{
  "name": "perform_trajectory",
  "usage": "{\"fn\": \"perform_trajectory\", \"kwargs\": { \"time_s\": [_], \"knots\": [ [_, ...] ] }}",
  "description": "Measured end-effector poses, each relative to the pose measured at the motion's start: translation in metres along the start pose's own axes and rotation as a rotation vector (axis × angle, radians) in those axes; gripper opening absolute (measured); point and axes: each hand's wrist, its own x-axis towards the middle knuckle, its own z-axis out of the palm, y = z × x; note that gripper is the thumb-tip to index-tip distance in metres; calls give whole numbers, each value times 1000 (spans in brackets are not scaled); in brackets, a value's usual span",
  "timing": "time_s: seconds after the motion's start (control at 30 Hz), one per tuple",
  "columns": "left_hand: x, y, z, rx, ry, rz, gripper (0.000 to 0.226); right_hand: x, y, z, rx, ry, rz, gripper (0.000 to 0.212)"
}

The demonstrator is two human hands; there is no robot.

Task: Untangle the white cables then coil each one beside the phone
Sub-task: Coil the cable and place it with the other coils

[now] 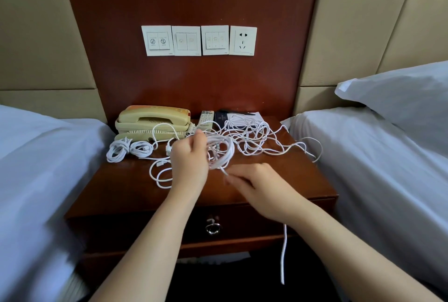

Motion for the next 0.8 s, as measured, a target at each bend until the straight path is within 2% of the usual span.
{"fn": "perform_trajectory", "kwargs": {
  "time_s": [0.17,0.23,0.37,0.47,0.53,0.67,0.8],
  "knots": [
    [1,-4,-2,156,33,114,58,-2,-17,3,-292,-21,-31,24],
    [1,-4,-3,235,38,142,57,-3,-23,3,-363,-8,-115,25],
    [-2,-4,-2,455,-26,261,55,-3,-18,3,-500,168,-188,31],
    [-5,-7,4,574,-157,273,49,-1,-10,-10,-411,257,-168,32],
    [-7,-8,9,551,-267,295,49,0,-4,-20,-344,307,-100,30],
    [-14,-3,14,337,-478,273,51,4,17,-33,-25,236,51,38],
    [-18,3,16,37,-568,86,52,5,21,-36,414,156,66,43]
  ]
}}
